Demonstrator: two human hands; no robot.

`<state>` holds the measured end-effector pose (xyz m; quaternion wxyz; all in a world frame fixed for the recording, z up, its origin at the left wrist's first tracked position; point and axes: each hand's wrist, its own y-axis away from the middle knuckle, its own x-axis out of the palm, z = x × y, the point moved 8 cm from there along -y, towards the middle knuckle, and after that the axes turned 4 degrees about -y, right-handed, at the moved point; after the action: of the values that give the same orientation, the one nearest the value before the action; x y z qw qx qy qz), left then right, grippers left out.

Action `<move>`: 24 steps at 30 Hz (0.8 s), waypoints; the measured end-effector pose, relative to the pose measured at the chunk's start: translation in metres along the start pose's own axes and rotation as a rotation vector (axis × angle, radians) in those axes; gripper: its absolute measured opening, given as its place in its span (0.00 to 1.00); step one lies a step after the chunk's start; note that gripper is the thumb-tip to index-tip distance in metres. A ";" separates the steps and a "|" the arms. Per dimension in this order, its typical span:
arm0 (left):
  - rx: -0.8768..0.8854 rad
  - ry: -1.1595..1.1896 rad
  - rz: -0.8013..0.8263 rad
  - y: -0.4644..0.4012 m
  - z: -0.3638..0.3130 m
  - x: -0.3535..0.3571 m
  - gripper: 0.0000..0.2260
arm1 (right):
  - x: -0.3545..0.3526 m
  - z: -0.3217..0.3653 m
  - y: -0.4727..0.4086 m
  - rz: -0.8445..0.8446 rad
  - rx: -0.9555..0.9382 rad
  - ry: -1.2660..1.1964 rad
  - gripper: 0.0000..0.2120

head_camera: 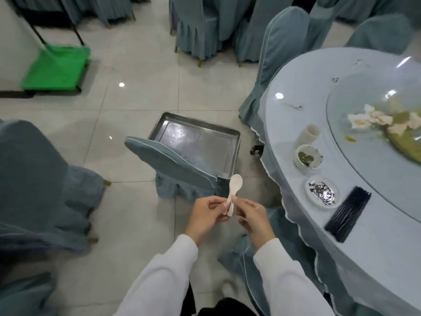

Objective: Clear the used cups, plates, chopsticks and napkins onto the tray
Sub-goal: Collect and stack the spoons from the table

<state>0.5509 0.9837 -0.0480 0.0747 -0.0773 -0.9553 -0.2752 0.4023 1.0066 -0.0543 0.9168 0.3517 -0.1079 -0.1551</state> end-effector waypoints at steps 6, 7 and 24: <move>0.015 -0.017 0.132 -0.044 -0.045 -0.018 0.07 | 0.040 0.040 -0.020 -0.062 -0.082 -0.095 0.10; 0.001 0.007 0.156 -0.051 -0.050 -0.018 0.07 | 0.043 0.047 -0.024 -0.075 -0.101 -0.128 0.10; -0.211 0.173 0.235 -0.196 -0.110 0.040 0.20 | 0.028 0.168 -0.130 -0.141 -0.212 -0.107 0.08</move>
<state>0.4861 0.7652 -0.0494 0.1796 -0.1720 -0.8956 -0.3688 0.3495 0.8021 -0.0172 0.9287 0.2506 -0.1147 -0.2480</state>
